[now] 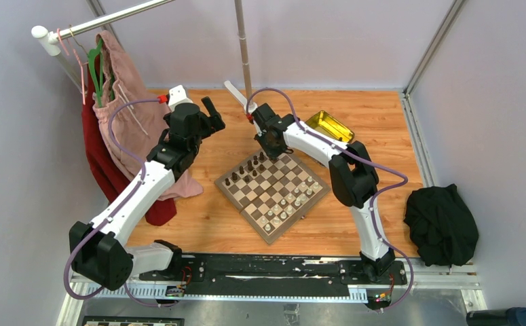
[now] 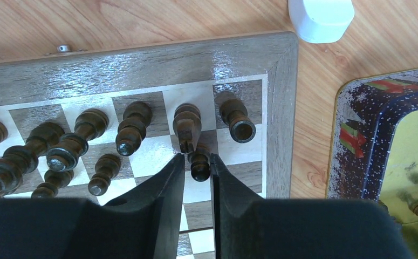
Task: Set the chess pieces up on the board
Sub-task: Place the chess piece on the chessboard.
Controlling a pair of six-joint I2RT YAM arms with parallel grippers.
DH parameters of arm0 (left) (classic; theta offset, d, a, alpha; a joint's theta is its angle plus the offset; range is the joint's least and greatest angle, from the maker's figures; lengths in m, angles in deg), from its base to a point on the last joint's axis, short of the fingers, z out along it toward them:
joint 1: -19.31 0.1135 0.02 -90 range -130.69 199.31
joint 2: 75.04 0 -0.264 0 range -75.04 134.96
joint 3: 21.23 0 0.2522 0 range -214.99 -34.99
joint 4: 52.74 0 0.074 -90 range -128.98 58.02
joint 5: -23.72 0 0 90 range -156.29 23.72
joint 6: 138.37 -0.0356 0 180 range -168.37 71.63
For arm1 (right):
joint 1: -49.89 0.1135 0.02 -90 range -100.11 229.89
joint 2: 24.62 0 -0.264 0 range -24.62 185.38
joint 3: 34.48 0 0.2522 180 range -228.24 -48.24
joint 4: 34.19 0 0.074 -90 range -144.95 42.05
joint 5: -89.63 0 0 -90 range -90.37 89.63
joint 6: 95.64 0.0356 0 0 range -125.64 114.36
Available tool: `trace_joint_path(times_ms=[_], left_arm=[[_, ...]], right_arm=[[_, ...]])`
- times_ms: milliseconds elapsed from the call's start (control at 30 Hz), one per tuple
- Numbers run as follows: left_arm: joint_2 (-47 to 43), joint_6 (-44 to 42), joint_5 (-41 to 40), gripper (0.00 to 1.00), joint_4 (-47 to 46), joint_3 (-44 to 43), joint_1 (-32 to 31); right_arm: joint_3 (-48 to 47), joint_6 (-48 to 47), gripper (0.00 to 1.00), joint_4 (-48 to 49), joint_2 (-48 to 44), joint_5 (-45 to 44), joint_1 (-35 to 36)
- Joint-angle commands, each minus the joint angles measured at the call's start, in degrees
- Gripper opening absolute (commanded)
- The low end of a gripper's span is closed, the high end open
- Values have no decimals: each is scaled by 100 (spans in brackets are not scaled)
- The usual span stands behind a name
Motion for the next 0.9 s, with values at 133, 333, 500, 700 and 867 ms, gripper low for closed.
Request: trace_joint_path(times_ms=[133,333,500,700,867], left_arm=[[-73,-2,22,100,-76,44,18],[-202,-48,-57,100,-27,78,19],[-272,-12,-41,100,-9,180,18],[-270,30,-56,100,241,30,15],[-285,-49,-57,100,462,-43,18]], right_arm=[[-70,-9,35,-59,23,-47,87],[-35,-1,36,-52,-125,-58,95],[-25,-21,37,-91,-288,-99,129],[104,-70,38,-109,-529,-241,137],[90,-33,43,-143,-740,-393,142]])
